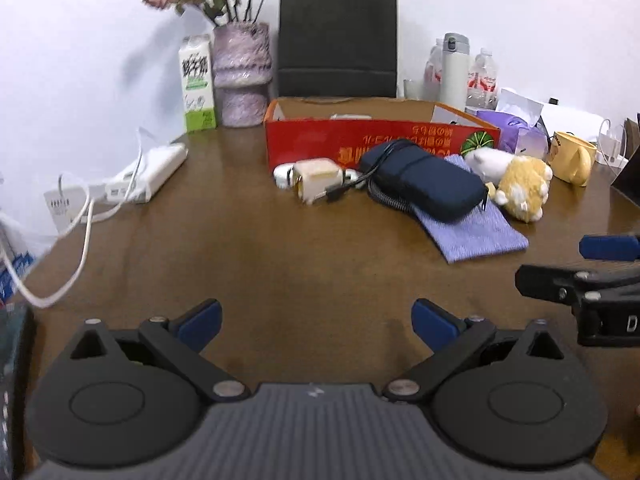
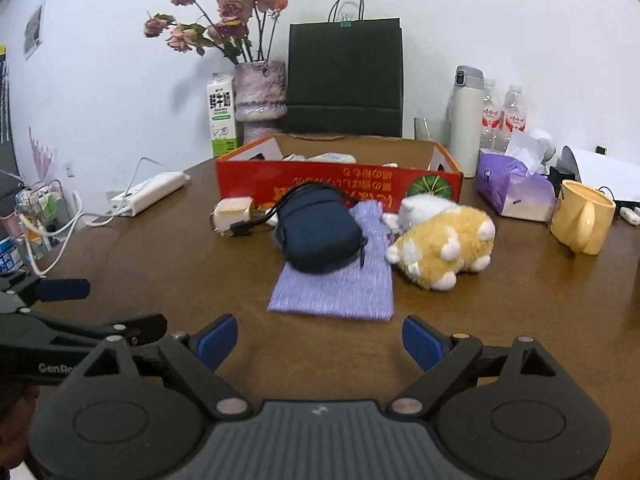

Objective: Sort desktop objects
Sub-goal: 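Move both open tools back over the table, then grasp the small white cube with the left tool while the right tool grasps the navy pouch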

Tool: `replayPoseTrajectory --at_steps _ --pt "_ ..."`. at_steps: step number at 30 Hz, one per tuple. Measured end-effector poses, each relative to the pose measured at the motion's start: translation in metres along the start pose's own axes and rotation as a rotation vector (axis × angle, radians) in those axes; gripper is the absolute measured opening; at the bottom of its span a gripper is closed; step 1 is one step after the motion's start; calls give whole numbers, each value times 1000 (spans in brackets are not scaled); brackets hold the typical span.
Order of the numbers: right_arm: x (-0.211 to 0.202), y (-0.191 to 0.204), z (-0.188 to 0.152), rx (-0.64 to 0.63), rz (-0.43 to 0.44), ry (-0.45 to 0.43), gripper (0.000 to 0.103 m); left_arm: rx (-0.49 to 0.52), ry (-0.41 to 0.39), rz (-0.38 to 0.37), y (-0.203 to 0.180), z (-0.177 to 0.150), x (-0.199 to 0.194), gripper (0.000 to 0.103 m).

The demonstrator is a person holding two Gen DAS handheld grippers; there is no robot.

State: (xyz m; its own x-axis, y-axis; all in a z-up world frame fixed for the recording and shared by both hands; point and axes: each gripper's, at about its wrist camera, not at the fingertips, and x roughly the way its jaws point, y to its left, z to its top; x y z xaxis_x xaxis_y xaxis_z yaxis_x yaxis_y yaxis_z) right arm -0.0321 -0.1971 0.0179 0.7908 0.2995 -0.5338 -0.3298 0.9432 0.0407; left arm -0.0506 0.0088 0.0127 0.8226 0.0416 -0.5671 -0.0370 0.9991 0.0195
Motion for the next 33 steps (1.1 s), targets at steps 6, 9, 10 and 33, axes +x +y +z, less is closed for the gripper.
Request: replayPoseTrajectory --at_steps 6,9,10,33 --pt "1 1 -10 14 -3 10 90 8 -8 -4 0 -2 0 103" --pt "1 -2 -9 21 -6 5 90 28 -6 -6 -3 -3 1 103" --pt "1 -4 -8 29 -5 6 90 32 -7 -8 -4 -3 1 103" --pt "105 -15 94 -8 73 -10 71 -142 91 -96 30 120 160 75"
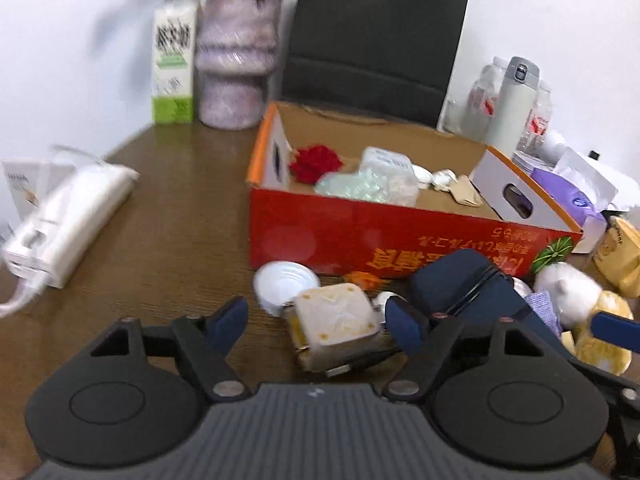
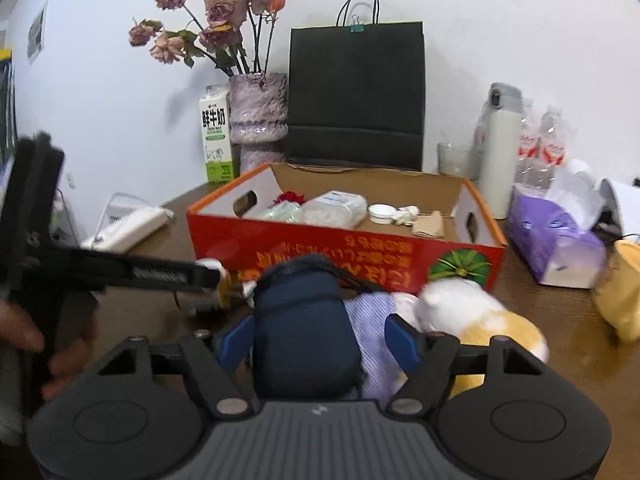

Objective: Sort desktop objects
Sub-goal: 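Grasp the small white cube with the left tool while the right tool grasps the navy pouch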

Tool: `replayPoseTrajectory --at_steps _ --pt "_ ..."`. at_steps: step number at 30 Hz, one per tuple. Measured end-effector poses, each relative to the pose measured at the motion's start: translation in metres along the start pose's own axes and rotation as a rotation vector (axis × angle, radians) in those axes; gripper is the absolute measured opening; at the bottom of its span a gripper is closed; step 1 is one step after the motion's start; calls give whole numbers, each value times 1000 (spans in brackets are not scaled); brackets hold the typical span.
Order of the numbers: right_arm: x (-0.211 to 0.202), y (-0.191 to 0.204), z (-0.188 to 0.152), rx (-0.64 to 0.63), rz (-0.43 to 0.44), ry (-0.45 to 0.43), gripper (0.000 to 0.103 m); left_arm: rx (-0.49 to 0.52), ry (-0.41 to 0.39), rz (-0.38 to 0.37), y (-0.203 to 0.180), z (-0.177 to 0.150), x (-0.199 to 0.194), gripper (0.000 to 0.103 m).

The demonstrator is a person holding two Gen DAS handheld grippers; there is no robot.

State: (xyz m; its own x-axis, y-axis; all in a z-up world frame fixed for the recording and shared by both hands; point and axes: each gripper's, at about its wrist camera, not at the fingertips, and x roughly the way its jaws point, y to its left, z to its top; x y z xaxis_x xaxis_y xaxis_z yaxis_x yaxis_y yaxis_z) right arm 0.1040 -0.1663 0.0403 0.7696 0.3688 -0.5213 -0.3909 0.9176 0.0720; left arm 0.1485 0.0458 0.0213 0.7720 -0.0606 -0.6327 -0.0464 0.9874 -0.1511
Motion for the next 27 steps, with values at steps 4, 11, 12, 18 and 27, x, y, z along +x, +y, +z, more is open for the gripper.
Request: replayPoseTrajectory --at_steps 4,11,12,18,27 --pt "26 -1 12 39 33 27 70 -64 37 -38 6 -1 10 61" --pt "71 -13 34 286 53 85 69 -37 -18 6 16 -13 -30 61" --pt "73 -14 33 318 37 71 58 -34 -29 9 17 -15 -38 61" --pt "65 -11 21 315 8 -22 10 -16 -24 0 18 -40 -77 61" --pt "-28 9 8 178 21 -135 0 61 18 -54 3 -85 -119 61"
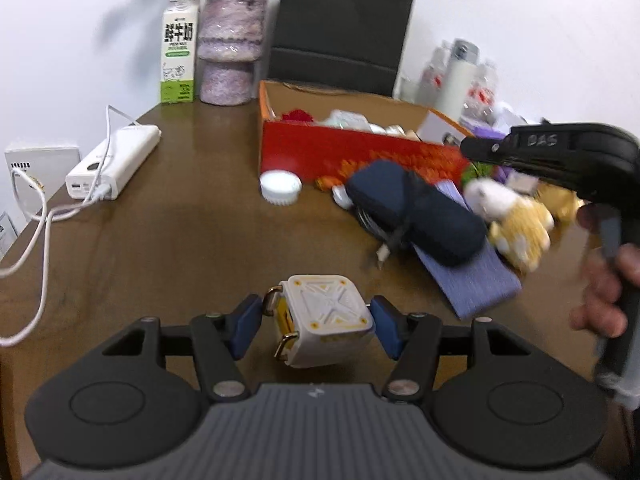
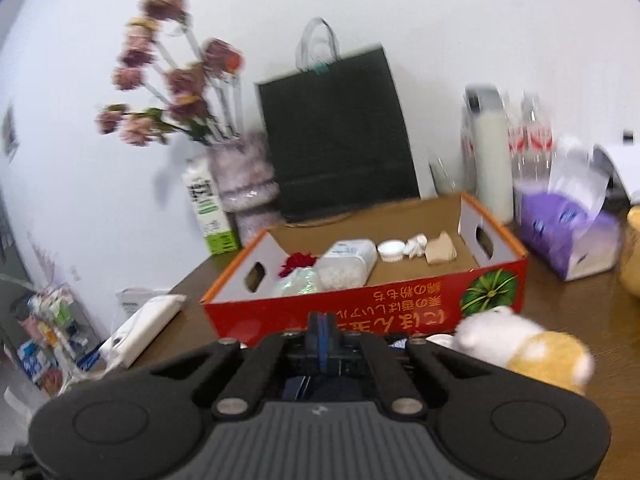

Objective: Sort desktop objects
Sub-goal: 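Grasp the small white cube with the left tool while the right tool grasps the navy pouch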

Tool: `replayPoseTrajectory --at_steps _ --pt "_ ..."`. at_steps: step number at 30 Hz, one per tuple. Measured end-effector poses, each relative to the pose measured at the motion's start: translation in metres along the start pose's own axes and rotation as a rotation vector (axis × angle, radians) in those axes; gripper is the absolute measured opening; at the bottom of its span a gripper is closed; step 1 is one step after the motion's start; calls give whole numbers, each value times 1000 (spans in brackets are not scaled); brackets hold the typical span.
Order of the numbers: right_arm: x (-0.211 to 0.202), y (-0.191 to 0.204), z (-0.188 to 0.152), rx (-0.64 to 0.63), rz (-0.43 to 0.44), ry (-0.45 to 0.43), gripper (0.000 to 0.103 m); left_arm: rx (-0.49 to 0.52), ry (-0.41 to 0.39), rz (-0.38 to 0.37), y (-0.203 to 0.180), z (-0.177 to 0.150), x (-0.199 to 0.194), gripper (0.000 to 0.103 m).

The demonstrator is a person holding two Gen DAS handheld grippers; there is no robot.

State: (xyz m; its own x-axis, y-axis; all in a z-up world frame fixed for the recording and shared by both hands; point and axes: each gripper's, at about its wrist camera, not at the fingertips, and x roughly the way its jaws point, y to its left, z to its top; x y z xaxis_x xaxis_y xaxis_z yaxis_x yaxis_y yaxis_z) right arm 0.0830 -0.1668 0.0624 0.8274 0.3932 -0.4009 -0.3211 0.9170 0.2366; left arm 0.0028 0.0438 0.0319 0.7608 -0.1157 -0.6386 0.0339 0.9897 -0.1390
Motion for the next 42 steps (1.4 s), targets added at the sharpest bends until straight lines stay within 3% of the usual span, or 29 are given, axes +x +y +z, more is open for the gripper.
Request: replayPoseTrajectory --at_steps 3,6,9,12,16,18,19,22,27,32,37,39,42 --pt "-3 6 -9 -48 14 77 3 2 11 -8 0 -11 -4 61" --pt "12 11 -17 -95 -3 135 18 -8 18 10 3 -12 -1 61" --pt "29 17 -20 -127 -42 149 24 2 4 31 6 -9 2 61" --pt "44 21 -23 -167 -77 159 38 21 -2 27 7 -7 6 62" --pt "58 33 -22 -224 -101 135 42 25 -10 20 8 -5 11 62" --pt "66 39 -22 -262 -92 126 38 38 -15 20 6 -3 14 62" --pt "72 41 -23 -282 -107 130 18 42 -15 22 5 -2 16 62" --pt "75 41 -26 -289 -104 123 5 40 -10 18 5 2 19 61" --pt "34 44 -26 -314 -105 40 4 26 2 2 8 4 20 61" --pt "-33 32 -29 -274 -32 20 4 22 22 -58 6 -1 9 61" --pt "-80 10 -54 -245 108 192 4 28 62 -114 1 -19 -9 61" --pt "-92 2 -71 -216 102 246 4 38 49 -118 -4 -26 -17 61" --pt "-100 -12 -88 -177 44 285 4 61 38 -113 -10 -35 -25 72"
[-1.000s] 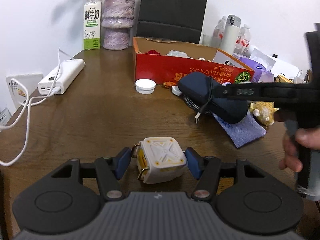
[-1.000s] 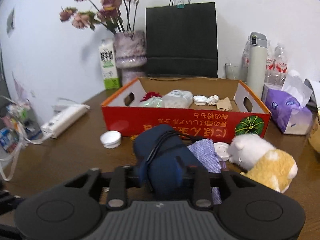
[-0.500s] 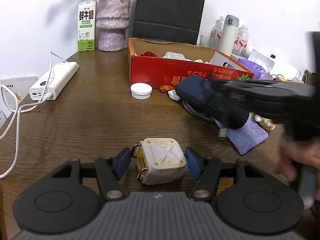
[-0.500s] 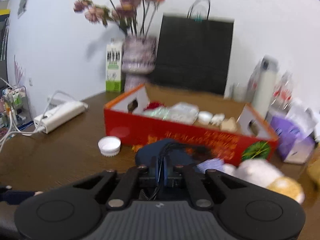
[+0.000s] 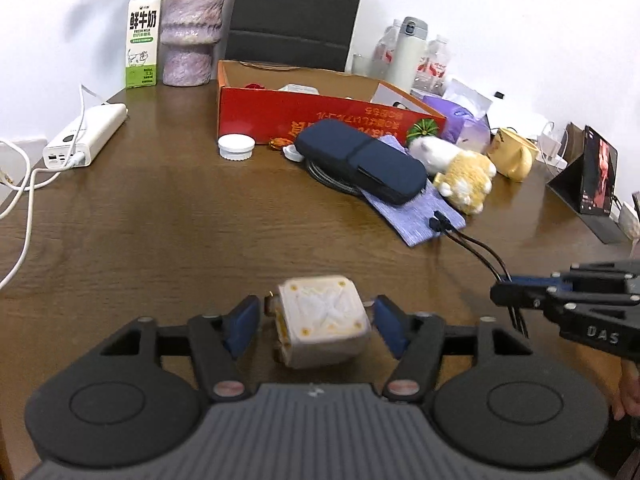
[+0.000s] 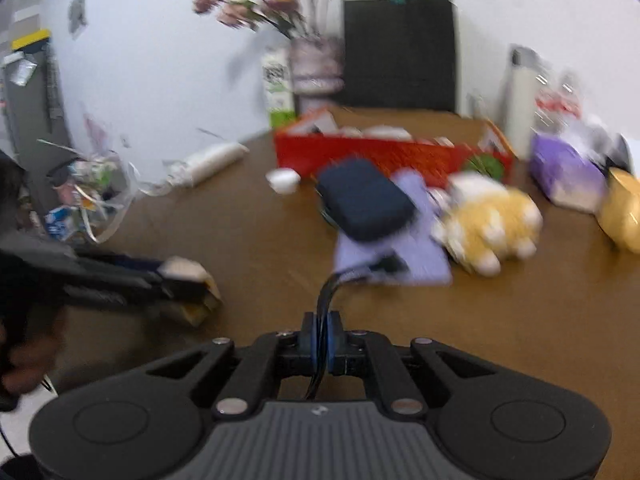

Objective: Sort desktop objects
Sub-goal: 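Grasp the small white cube with the left tool while the right tool grasps the navy pouch, then carry the white cube and black cable into the box and open both tools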

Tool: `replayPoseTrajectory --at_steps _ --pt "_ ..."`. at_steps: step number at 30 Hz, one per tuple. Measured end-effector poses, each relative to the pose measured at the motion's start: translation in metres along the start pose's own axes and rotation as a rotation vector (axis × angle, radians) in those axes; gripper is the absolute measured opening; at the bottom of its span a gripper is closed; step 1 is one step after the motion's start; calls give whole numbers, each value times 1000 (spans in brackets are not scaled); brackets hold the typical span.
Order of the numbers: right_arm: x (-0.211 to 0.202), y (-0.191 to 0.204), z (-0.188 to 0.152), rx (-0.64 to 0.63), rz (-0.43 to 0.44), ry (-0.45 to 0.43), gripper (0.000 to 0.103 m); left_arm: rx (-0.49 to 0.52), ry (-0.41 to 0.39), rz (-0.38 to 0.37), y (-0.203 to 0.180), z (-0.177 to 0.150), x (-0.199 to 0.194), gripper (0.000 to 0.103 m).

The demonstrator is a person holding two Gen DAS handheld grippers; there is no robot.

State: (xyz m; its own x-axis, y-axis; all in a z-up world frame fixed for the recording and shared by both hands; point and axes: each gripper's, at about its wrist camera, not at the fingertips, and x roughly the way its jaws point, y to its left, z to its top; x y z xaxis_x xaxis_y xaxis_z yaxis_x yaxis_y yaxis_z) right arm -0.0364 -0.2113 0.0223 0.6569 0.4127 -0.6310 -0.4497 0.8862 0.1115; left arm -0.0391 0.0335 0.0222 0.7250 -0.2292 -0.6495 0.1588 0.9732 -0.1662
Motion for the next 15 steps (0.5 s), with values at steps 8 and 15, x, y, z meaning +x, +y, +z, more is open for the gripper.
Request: replayPoseTrajectory --at_steps 8,15 --pt "7 -7 -2 36 -64 -5 39 44 15 4 1 0 -3 78" --pt "18 -9 -5 49 -100 -10 39 98 28 -150 -3 -4 -18 78"
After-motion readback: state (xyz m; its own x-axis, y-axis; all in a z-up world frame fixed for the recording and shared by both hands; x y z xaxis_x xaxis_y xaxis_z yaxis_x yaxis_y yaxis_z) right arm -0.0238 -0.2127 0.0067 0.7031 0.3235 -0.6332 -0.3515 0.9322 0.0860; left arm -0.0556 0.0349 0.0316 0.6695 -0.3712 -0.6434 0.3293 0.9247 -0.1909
